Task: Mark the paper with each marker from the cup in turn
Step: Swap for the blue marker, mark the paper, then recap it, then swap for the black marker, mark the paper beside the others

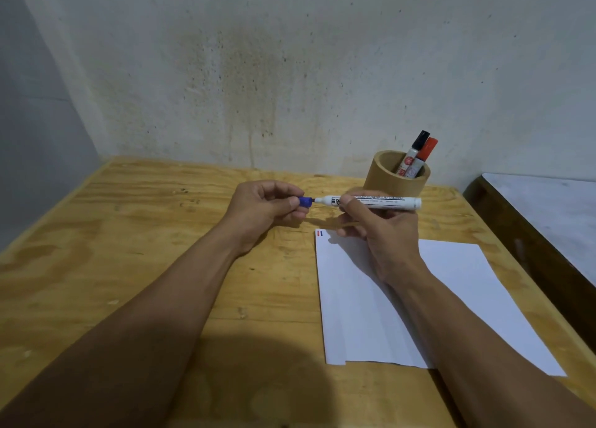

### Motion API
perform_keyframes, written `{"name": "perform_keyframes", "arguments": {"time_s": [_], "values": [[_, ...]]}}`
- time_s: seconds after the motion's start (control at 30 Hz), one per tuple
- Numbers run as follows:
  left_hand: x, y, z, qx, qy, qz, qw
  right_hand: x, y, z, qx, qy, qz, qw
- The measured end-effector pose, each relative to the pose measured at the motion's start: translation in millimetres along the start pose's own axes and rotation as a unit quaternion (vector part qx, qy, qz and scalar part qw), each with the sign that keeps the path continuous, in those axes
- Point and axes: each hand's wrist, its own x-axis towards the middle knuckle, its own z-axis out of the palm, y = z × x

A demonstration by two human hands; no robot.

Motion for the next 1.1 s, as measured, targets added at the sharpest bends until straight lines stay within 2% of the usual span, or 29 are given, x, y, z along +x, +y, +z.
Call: {"name": "perform_keyframes", "arguments": {"time_s": [0.2, 0.47, 0.57, 0.63, 0.7, 0.73, 0.8, 0.9, 1.0, 1.03, 1.1], "values": [[-5, -1, 13, -0.011, -0.029, -0.016, 0.999, -1, 1, -2, -0.010, -0.021, -0.011, 1.000], [-10, 8, 22, -0.060, -0.003, -0.006, 0.998, -3, -3, -2, -0.013, -0.024, -0.026, 0.999], [-12, 10, 28, -0.070, 0.004, 0.008, 0.998, -2, -6, -2, -0.066, -0.018, -0.033, 0.997], [-12, 11, 35, -0.051, 0.026, 0.032, 0.998, -1, -15, -1, -0.087, -0.020, -0.045, 0.995], [-12, 12, 42, 0.014, 0.063, 0.066, 0.996, 2, -34, -6, -0.097, -0.011, -0.045, 0.994], [-13, 13, 46, 0.061, 0.077, 0.086, 0.991, 6, -46, -12, -0.138, -0.004, -0.049, 0.989], [-13, 16, 55, 0.142, 0.076, 0.129, 0.978, 21, -71, -31, -0.312, 0.007, -0.068, 0.948], [-10, 27, 73, 0.238, 0.043, 0.202, 0.949, 44, -112, -60, -0.551, 0.004, -0.057, 0.832], [2, 34, 88, 0.366, -0.020, 0.275, 0.889, 61, -146, -73, -0.673, -0.025, -0.041, 0.738], [3, 36, 92, 0.394, -0.036, 0.284, 0.874, 65, -152, -75, -0.690, -0.033, -0.044, 0.722], [6, 38, 97, 0.434, -0.050, 0.308, 0.845, 71, -157, -73, -0.694, -0.046, -0.060, 0.716]]}}
